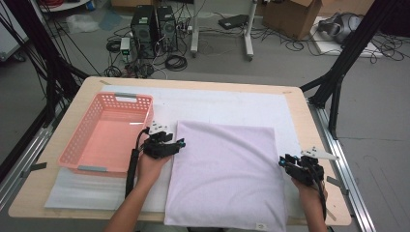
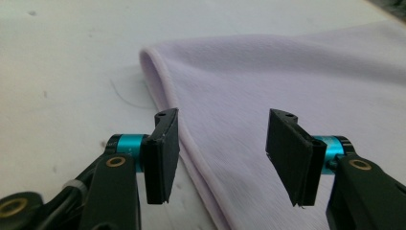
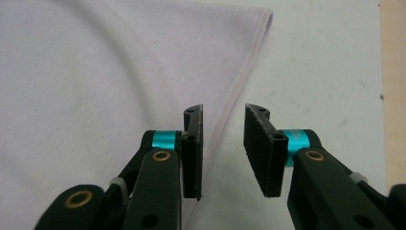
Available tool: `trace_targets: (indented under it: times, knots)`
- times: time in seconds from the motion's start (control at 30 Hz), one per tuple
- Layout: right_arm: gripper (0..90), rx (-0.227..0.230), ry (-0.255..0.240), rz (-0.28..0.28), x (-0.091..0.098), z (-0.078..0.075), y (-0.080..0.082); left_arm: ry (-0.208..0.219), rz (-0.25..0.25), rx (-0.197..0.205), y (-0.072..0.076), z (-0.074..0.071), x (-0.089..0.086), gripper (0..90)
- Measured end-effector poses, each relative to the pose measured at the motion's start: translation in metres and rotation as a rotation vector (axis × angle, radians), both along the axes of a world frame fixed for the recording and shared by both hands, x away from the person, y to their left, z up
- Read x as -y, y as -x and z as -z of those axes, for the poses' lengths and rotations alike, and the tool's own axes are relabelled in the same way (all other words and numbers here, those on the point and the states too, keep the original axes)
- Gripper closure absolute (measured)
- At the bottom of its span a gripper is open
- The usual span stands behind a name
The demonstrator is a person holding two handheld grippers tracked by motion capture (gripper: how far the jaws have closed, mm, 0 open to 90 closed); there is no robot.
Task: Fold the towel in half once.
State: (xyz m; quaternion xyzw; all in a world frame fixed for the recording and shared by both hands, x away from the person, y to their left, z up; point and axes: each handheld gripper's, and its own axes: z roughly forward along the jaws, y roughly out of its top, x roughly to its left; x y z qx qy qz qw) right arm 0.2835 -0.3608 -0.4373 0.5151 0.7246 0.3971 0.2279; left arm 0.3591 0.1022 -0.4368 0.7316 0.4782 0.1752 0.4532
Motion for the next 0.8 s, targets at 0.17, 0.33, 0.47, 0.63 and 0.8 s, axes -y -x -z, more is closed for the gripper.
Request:
trace_targets:
  times: [0.17,0.33,0.47,0.63,0.8]
  knots:
    - [55.9,-0.004,0.010,0.031,0.002,0.000,-0.034,0.000,-0.030,-0.036,-0.023,0.003,0.006,49.8]
    - [52.0,-0.002,0.007,0.001,0.000,-0.002,-0.063,0.019,-0.072,-0.049,-0.035,0.015,0.002,49.4]
    - [47.8,-0.027,0.029,-0.005,-0.002,0.004,-0.087,0.014,-0.064,-0.061,-0.041,0.014,0.003,47.9]
    - [46.1,-0.049,0.035,-0.016,-0.006,0.011,-0.111,0.018,-0.059,-0.085,-0.055,0.016,0.006,45.4]
    - [51.3,-0.069,0.032,-0.021,-0.009,0.014,-0.132,0.001,-0.045,-0.088,-0.064,0.014,0.011,43.4]
